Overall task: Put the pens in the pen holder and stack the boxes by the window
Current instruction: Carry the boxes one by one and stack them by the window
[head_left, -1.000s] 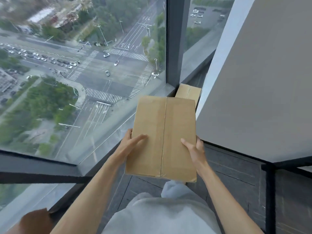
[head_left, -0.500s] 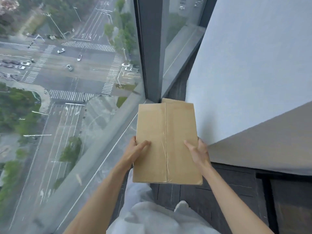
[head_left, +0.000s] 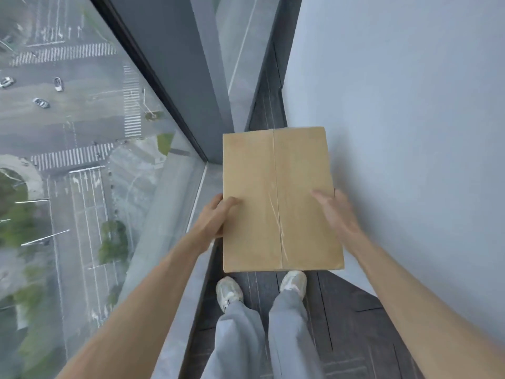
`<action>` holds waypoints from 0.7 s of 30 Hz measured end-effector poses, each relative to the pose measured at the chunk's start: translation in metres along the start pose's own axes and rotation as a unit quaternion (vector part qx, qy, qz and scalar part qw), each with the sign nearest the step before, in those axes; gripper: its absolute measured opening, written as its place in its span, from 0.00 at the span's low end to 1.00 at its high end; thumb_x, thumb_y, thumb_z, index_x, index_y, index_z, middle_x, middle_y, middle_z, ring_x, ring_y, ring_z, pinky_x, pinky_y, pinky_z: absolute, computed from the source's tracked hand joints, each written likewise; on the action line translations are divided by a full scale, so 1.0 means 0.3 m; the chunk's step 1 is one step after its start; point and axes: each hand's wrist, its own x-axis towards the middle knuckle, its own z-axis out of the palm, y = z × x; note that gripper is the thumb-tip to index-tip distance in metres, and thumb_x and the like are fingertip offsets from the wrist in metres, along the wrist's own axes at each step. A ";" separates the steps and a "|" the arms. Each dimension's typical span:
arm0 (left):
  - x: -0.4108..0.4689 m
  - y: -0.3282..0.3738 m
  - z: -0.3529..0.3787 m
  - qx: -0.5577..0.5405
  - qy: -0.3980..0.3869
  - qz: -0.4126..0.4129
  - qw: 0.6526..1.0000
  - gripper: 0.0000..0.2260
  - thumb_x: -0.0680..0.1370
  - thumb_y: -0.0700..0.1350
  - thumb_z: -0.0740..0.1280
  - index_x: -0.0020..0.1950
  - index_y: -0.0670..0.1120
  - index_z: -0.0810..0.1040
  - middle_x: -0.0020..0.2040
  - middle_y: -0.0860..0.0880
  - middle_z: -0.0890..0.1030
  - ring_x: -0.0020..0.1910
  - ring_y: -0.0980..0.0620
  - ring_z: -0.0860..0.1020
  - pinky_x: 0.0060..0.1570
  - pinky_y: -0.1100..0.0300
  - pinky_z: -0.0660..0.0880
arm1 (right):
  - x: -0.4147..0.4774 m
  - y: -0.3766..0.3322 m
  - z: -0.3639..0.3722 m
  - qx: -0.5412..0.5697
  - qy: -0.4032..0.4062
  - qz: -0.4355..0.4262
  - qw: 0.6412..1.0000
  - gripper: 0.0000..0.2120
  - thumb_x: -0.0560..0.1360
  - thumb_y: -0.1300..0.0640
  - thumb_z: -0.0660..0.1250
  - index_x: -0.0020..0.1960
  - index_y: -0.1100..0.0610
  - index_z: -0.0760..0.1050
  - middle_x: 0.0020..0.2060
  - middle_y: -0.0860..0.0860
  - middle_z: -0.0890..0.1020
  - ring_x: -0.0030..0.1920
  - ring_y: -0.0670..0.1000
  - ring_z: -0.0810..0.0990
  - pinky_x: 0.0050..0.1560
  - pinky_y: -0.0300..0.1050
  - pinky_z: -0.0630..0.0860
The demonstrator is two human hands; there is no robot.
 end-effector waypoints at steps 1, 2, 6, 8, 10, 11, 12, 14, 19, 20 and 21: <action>0.070 0.010 0.005 0.000 0.001 -0.006 1.000 0.15 0.76 0.55 0.67 0.61 0.53 0.75 0.57 0.50 0.78 0.53 0.49 0.76 0.56 0.48 0.74 | 0.064 -0.001 0.010 -0.006 0.000 -0.002 1.000 0.06 0.77 0.48 0.67 0.44 0.49 0.74 0.45 0.45 0.81 0.46 0.48 0.80 0.47 0.45 0.77; 0.138 0.019 0.011 -0.001 0.005 -0.007 1.000 0.15 0.77 0.55 0.66 0.61 0.52 0.74 0.56 0.52 0.77 0.52 0.51 0.76 0.56 0.48 0.74 | 0.124 -0.003 0.022 -0.010 0.000 -0.004 1.000 0.07 0.78 0.48 0.67 0.44 0.48 0.73 0.45 0.45 0.80 0.46 0.47 0.80 0.45 0.44 0.76; 0.361 0.051 0.067 0.043 0.031 0.016 0.999 0.20 0.77 0.55 0.65 0.66 0.51 0.69 0.57 0.51 0.76 0.52 0.52 0.76 0.50 0.52 0.73 | 0.350 -0.013 0.082 -0.023 0.030 -0.004 0.999 0.10 0.76 0.45 0.65 0.47 0.51 0.72 0.48 0.48 0.80 0.46 0.50 0.79 0.44 0.46 0.75; 0.445 0.050 0.100 0.070 0.038 0.023 0.997 0.22 0.77 0.54 0.65 0.69 0.48 0.67 0.60 0.49 0.76 0.54 0.50 0.76 0.47 0.55 0.73 | 0.440 -0.016 0.110 -0.025 0.065 -0.004 0.998 0.16 0.75 0.42 0.64 0.54 0.54 0.72 0.53 0.50 0.78 0.51 0.54 0.78 0.46 0.47 0.72; 0.517 0.041 0.127 0.079 0.036 0.022 0.996 0.22 0.78 0.52 0.65 0.69 0.46 0.67 0.59 0.49 0.76 0.51 0.52 0.76 0.41 0.57 0.72 | 0.519 -0.019 0.130 -0.033 0.090 -0.006 0.995 0.22 0.74 0.41 0.62 0.60 0.55 0.72 0.54 0.51 0.78 0.52 0.55 0.77 0.47 0.46 0.69; 0.546 0.038 0.137 0.076 0.033 0.016 0.996 0.21 0.78 0.50 0.64 0.68 0.46 0.67 0.56 0.50 0.76 0.48 0.54 0.76 0.40 0.58 0.72 | 0.558 -0.020 0.138 -0.034 0.098 -0.007 0.995 0.24 0.74 0.41 0.62 0.62 0.56 0.73 0.55 0.52 0.79 0.53 0.56 0.78 0.47 0.45 0.70; 0.570 0.037 0.146 0.064 0.033 0.008 0.997 0.19 0.78 0.49 0.64 0.67 0.47 0.67 0.54 0.51 0.76 0.46 0.56 0.75 0.39 0.58 0.72 | 0.593 -0.020 0.143 -0.036 0.103 -0.007 0.994 0.25 0.73 0.41 0.62 0.63 0.56 0.74 0.56 0.52 0.80 0.55 0.56 0.79 0.48 0.45 0.70; 0.617 0.033 0.157 0.038 0.037 -0.005 0.999 0.16 0.78 0.47 0.63 0.65 0.47 0.68 0.49 0.52 0.75 0.44 0.56 0.74 0.40 0.57 0.73 | 0.653 -0.020 0.155 -0.046 0.108 -0.011 0.993 0.26 0.72 0.40 0.62 0.62 0.56 0.75 0.57 0.53 0.81 0.55 0.56 0.80 0.48 0.44 0.71; 0.716 0.027 0.171 0.005 0.023 -0.020 1.000 0.21 0.74 0.47 0.63 0.67 0.47 0.70 0.51 0.49 0.71 0.43 0.52 0.70 0.49 0.51 0.72 | 0.750 -0.017 0.183 -0.061 0.081 -0.001 0.995 0.29 0.72 0.40 0.62 0.68 0.56 0.72 0.60 0.53 0.78 0.55 0.56 0.77 0.49 0.45 0.70; 0.728 0.024 0.174 0.003 0.021 -0.022 1.000 0.21 0.74 0.47 0.63 0.67 0.47 0.70 0.52 0.49 0.71 0.43 0.52 0.70 0.49 0.52 0.72 | 0.754 -0.017 0.185 -0.061 0.072 0.005 0.996 0.32 0.72 0.39 0.62 0.70 0.56 0.70 0.62 0.53 0.77 0.56 0.56 0.76 0.52 0.46 0.71; 0.737 0.020 0.180 0.001 0.021 -0.024 0.999 0.20 0.74 0.46 0.63 0.66 0.48 0.70 0.52 0.49 0.71 0.44 0.52 0.71 0.48 0.53 0.72 | 0.754 -0.018 0.186 -0.058 0.061 0.014 0.996 0.35 0.71 0.38 0.62 0.72 0.56 0.68 0.64 0.54 0.76 0.58 0.57 0.76 0.57 0.47 0.72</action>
